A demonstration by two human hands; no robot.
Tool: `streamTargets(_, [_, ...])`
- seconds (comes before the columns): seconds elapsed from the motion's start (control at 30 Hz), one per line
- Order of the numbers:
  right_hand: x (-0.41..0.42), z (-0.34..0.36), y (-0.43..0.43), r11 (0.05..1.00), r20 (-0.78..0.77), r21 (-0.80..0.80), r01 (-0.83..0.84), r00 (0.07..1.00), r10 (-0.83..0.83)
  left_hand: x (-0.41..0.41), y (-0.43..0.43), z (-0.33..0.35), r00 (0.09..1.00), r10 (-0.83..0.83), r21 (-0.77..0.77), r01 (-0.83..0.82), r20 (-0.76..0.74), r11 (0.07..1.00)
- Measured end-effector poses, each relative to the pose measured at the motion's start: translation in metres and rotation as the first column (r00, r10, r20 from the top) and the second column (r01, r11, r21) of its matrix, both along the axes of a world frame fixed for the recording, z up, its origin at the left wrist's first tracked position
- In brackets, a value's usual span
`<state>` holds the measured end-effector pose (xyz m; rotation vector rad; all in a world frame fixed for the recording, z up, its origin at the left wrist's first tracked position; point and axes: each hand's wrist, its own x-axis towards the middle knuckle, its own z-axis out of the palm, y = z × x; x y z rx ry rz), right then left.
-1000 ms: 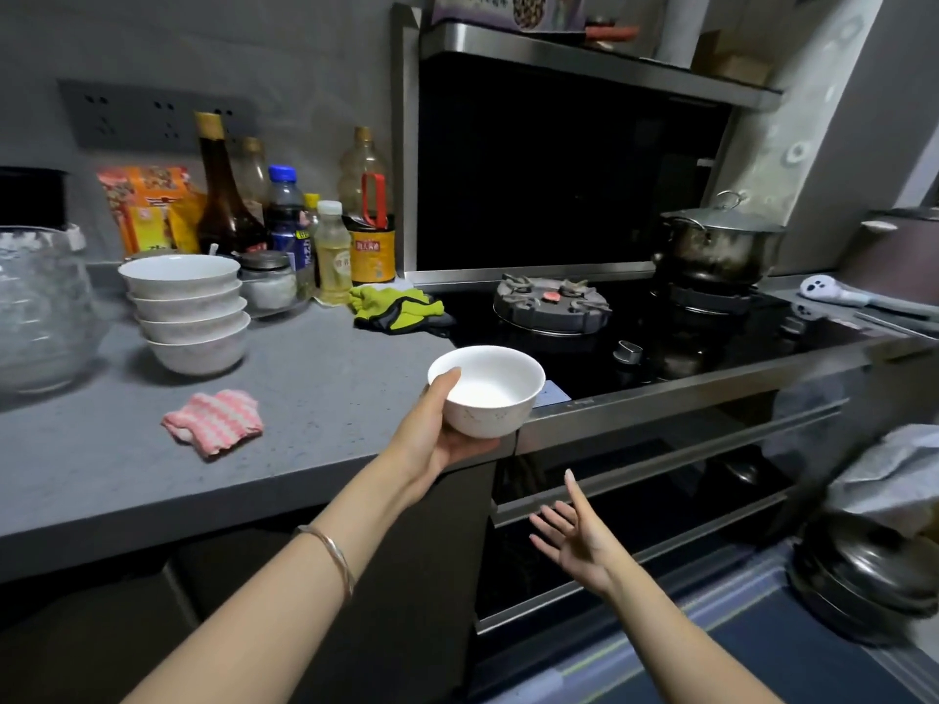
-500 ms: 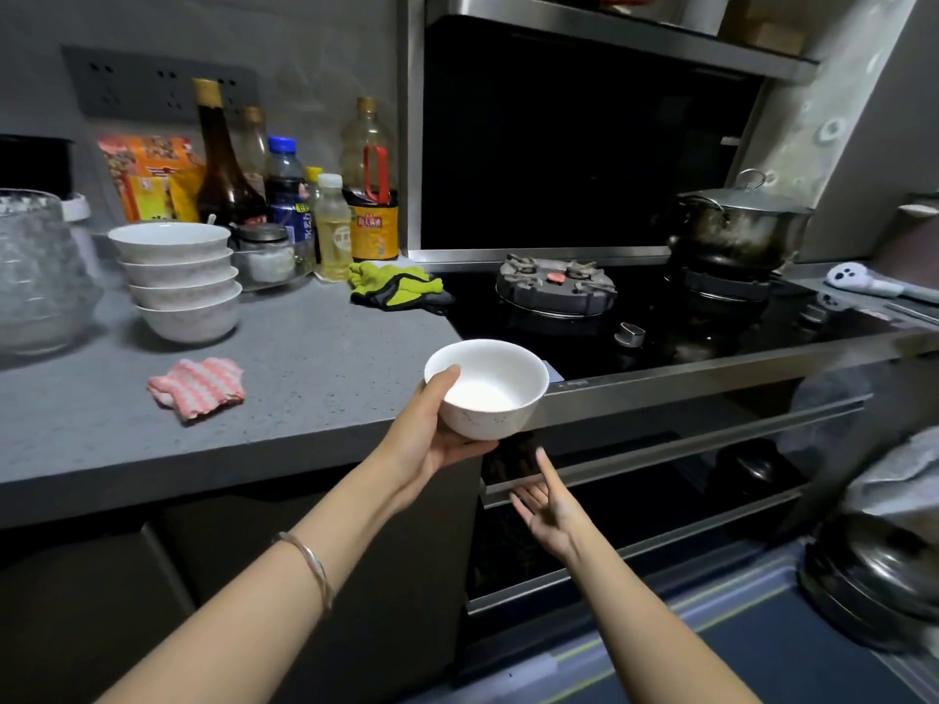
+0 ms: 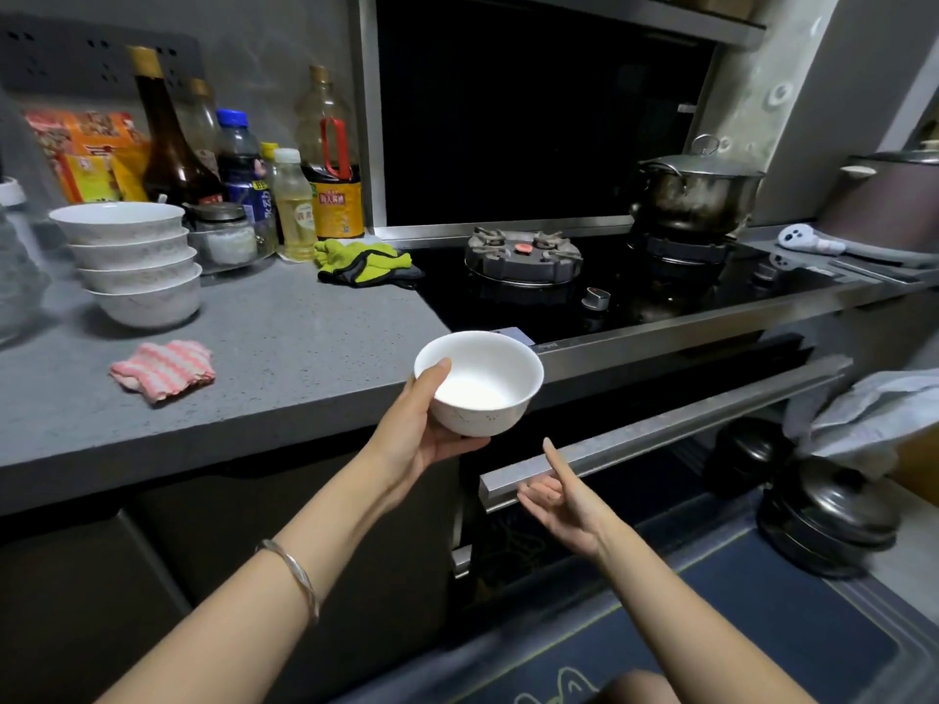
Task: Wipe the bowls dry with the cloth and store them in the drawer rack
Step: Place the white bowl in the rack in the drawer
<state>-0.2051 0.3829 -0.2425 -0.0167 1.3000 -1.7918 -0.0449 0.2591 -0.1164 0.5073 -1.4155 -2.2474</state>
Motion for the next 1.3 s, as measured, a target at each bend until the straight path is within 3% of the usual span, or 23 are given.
streamTargets(0.07, [0.000, 0.001, 0.012, 0.966, -0.241, 0.252, 0.048, 0.971, 0.015, 0.003, 0.004, -0.005, 1.000, -0.002, 0.010, 0.002, 0.006, 1.000])
streamTargets(0.1, [-0.002, 0.001, 0.019, 0.913, -0.424, 0.376, 0.159, 0.905, 0.017, 0.004, 0.006, -0.008, 1.000, -0.006, 0.012, 0.006, 0.005, 1.000])
streamTargets(0.2, [-0.013, 0.001, 0.038, 0.820, -0.837, 0.424, 0.385, 0.512, 0.193, 0.006, 0.014, -0.018, 0.999, -0.031, 0.025, 0.031, 0.010, 0.999])
streamTargets(0.27, [-0.023, -0.002, 0.049, 0.740, -0.830, 0.556, 0.378, 0.305, 0.468, 0.007, 0.020, -0.026, 0.999, -0.042, 0.035, 0.041, 0.028, 0.999])
streamTargets(0.33, [-0.033, -0.009, 0.058, 0.627, -0.712, 0.689, 0.362, 0.181, 0.678, 0.007, 0.025, -0.033, 0.998, -0.052, 0.034, 0.050, 0.044, 0.998])
streamTargets(0.43, [-0.037, -0.016, 0.074, 0.588, -0.674, 0.684, 0.431, 0.065, 0.736, 0.006, 0.029, -0.043, 0.996, -0.059, 0.043, 0.056, 0.064, 0.997])
streamTargets(0.53, [-0.036, -0.020, 0.091, 0.598, -0.671, 0.691, 0.406, 0.052, 0.740, 0.002, 0.038, -0.052, 0.994, -0.069, 0.050, 0.065, 0.090, 0.997])
streamTargets(0.87, [-0.019, -0.006, 0.125, 0.643, -0.711, 0.691, 0.329, 0.151, 0.687, -0.028, 0.057, -0.070, 0.984, -0.114, 0.053, 0.108, 0.138, 0.993])
streamTargets(1.03, [-0.022, -0.006, 0.125, 0.647, -0.707, 0.696, 0.312, 0.138, 0.694, -0.045, 0.064, -0.086, 0.968, -0.132, 0.061, 0.122, 0.215, 0.991])
streamTargets(1.13, [-0.019, 0.005, 0.128, 0.757, -0.799, 0.601, 0.257, 0.226, 0.557, -0.056, 0.066, -0.097, 0.957, -0.145, 0.070, 0.132, 0.253, 0.989])
streamTargets(1.2, [-0.016, 0.018, 0.130, 0.867, -0.882, 0.461, 0.188, 0.200, 0.426, -0.066, 0.069, -0.104, 0.948, -0.151, 0.060, 0.139, 0.280, 0.988])
streamTargets(1.3, [-0.021, 0.026, 0.122, 0.903, -0.894, 0.430, 0.020, 0.151, 0.422, -0.083, 0.073, -0.116, 0.931, -0.186, 0.045, 0.181, 0.315, 0.983])
